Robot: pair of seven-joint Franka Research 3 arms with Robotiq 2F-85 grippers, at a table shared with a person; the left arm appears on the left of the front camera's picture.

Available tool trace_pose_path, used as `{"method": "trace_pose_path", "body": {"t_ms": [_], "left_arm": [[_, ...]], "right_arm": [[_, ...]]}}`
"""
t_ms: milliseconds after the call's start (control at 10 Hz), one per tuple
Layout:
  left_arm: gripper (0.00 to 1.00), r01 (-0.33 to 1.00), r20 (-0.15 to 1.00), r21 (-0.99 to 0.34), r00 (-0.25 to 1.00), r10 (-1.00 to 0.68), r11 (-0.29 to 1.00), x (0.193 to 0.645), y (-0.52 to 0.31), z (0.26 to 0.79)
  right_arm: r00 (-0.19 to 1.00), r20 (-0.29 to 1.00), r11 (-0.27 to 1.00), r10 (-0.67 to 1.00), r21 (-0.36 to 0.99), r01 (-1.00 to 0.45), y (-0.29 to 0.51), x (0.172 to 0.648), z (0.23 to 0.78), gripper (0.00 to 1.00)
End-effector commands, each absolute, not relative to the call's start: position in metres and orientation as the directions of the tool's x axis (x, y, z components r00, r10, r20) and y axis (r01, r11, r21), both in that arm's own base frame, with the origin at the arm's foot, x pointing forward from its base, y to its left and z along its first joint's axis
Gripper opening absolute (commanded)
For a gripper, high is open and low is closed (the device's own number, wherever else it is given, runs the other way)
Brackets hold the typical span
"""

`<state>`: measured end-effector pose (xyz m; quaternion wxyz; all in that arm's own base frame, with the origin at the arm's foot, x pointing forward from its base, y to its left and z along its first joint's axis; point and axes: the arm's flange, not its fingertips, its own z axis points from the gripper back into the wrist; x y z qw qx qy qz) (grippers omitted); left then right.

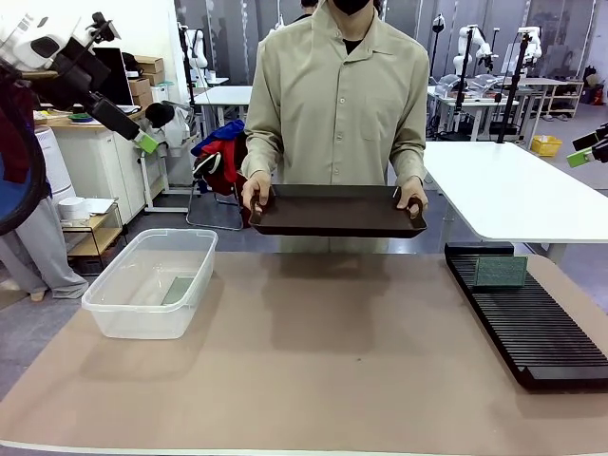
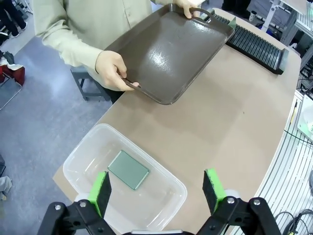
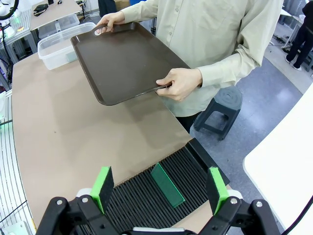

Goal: Sort PCBs into racks and boxes based on the side picked up.
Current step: If the short side of the Blank PCB is picked up, insert it into the PCB Rack ; if the long side is picked up, place it in the Organizing box.

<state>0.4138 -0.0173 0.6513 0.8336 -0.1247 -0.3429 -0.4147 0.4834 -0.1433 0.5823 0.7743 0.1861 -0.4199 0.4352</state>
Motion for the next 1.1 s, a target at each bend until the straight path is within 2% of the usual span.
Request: {"method": "trace_pose_path", "body": {"t_ms": [0,200,1000], "left_arm": [[1.0,0.785,0.71,0.087,0.383,-0.591,0.614,0.4198,-0.0136,0.6496],[1.0,0.749,0.707,0.066,0.431,-0.561,0.659,0.4245,-0.0113,0.6481],[1.0,0.768,0.689,0.081,0.418,-0.593,0.635,0.4149,-0.0156,0.6537]], "right_arm": [[0.272,0.812,0.552,0.517,-0.073,-0.831,-0.142,0.4832,0.5818,1.0],[0.272,0.812,0.552,0.517,-0.073,-0.831,-0.142,0.4832,0.5818,1.0],[0.272,0.812,0.552,0.517,-0.073,-0.831,-0.142,0.4832,0.5818,1.0]]}}
